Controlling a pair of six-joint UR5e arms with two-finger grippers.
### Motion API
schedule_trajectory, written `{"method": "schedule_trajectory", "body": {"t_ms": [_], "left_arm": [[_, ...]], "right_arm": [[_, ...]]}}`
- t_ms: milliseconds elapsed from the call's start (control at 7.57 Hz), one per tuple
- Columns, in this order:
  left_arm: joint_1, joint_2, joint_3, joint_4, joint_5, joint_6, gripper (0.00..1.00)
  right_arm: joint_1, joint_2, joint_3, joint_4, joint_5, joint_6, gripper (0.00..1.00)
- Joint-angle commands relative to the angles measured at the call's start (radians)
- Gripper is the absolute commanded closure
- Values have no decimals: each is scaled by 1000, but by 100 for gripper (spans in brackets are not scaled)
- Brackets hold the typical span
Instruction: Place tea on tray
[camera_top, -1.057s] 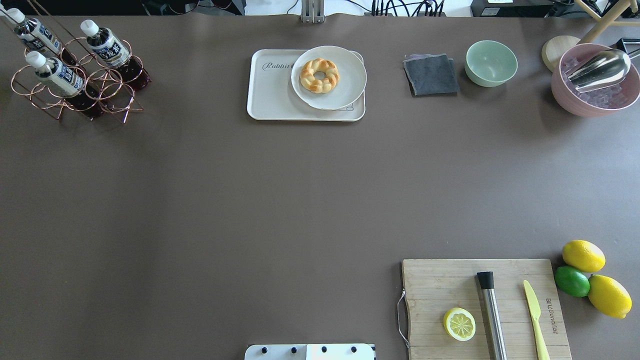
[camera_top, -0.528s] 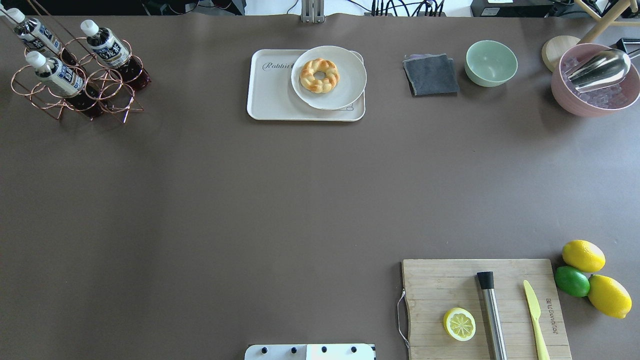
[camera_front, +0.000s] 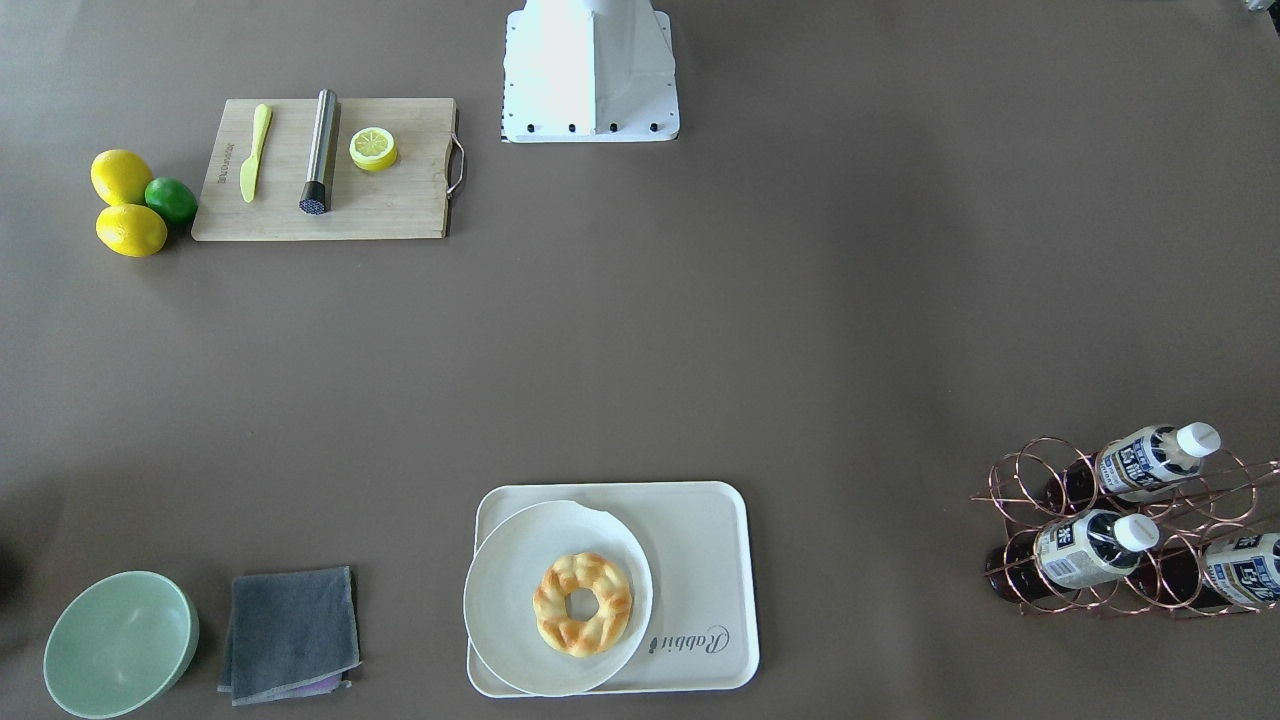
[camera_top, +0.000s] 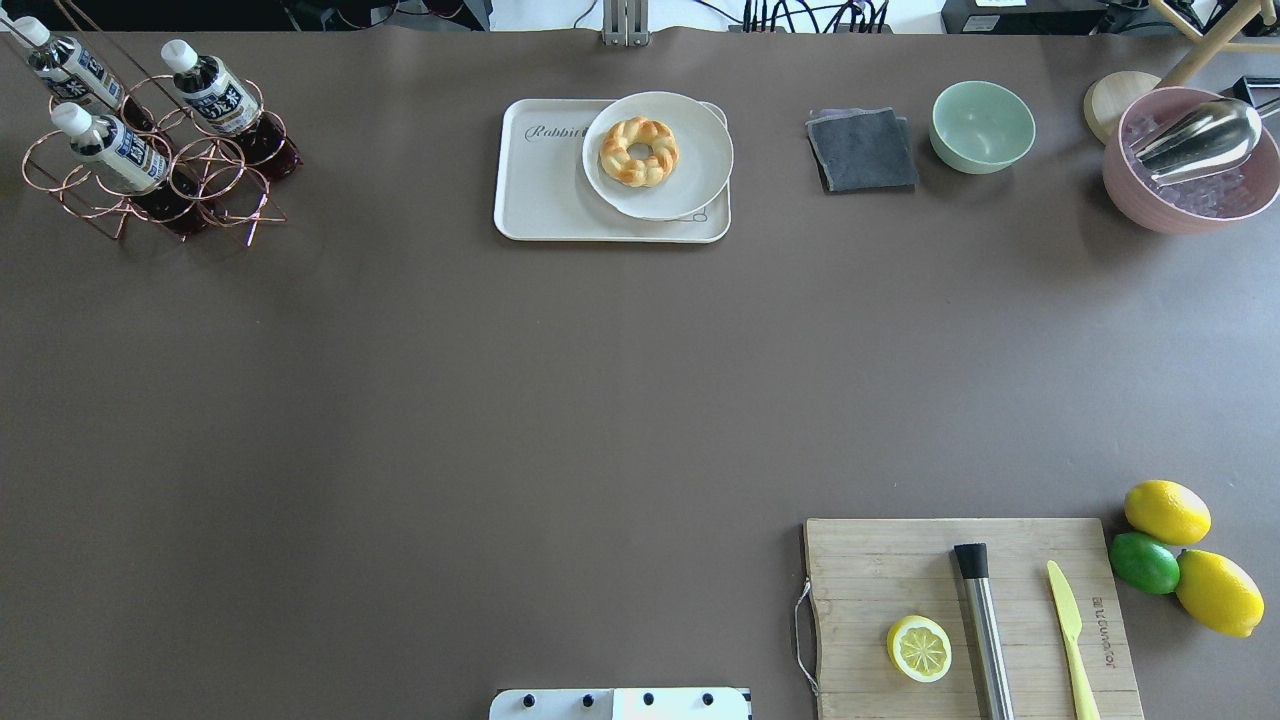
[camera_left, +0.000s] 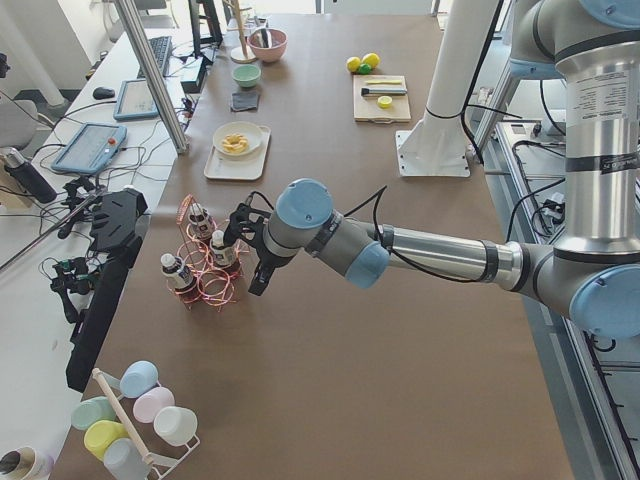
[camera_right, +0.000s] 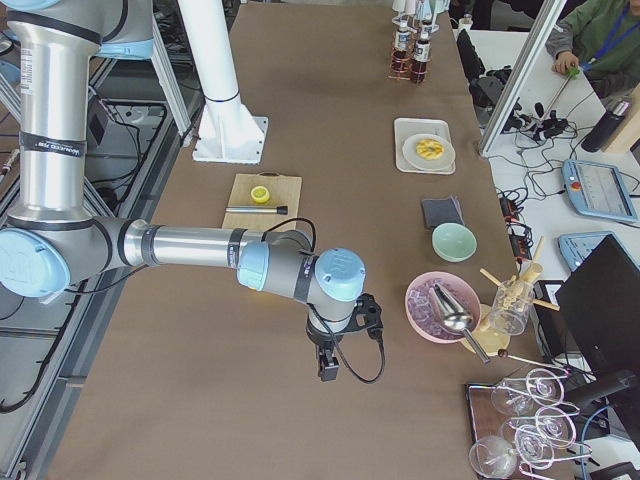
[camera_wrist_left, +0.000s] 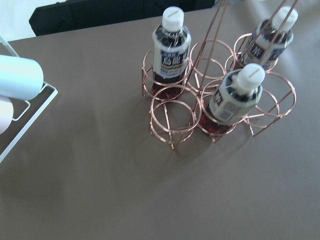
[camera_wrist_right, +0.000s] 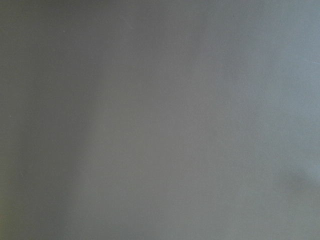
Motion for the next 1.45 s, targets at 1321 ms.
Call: {"method": "schedule_trajectory", "body": {"t_ms": [1321], "left_arm": [[481,-235,314,-632,732,-548,7]], "right_arm": [[0,-15,3,2,6,0,0]]}}
